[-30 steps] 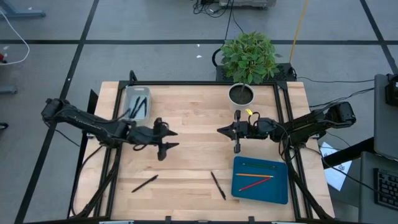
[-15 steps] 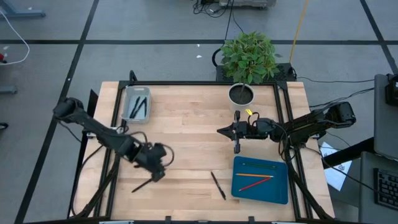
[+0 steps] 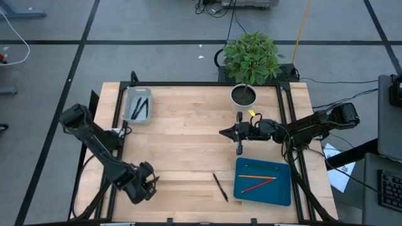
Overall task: Sort pens & pencils
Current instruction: Put the black pen into the white bin
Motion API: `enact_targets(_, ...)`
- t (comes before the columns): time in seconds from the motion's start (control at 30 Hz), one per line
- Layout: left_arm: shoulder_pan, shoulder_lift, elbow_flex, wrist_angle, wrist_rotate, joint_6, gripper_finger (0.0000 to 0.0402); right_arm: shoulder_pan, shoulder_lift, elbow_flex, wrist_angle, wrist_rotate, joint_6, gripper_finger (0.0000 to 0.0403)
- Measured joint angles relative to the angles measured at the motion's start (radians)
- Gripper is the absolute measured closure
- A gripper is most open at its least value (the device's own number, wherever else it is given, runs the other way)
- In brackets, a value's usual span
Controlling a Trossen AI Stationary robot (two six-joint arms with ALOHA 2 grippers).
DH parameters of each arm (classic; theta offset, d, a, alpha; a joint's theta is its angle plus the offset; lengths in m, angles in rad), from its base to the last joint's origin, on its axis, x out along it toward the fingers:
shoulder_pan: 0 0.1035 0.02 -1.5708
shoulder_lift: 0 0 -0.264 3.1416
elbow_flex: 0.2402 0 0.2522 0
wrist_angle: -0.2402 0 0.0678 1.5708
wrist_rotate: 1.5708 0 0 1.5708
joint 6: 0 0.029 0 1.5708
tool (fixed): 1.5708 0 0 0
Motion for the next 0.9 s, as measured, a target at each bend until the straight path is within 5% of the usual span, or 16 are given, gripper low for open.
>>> enact_targets(0.77, -0.021, 0.185, 0.005, -0.027, 0.02, -0.027, 0.0177, 0.0, 0.0, 0.0, -0.016, 0.0, 0.025, 0.0403)
enact_targets(0.9, -0.021, 0.19, 0.004, -0.032, 0.031, -0.022, 0.0205, 0.0, 0.0, 0.0, -0.016, -0.001, 0.025, 0.0403)
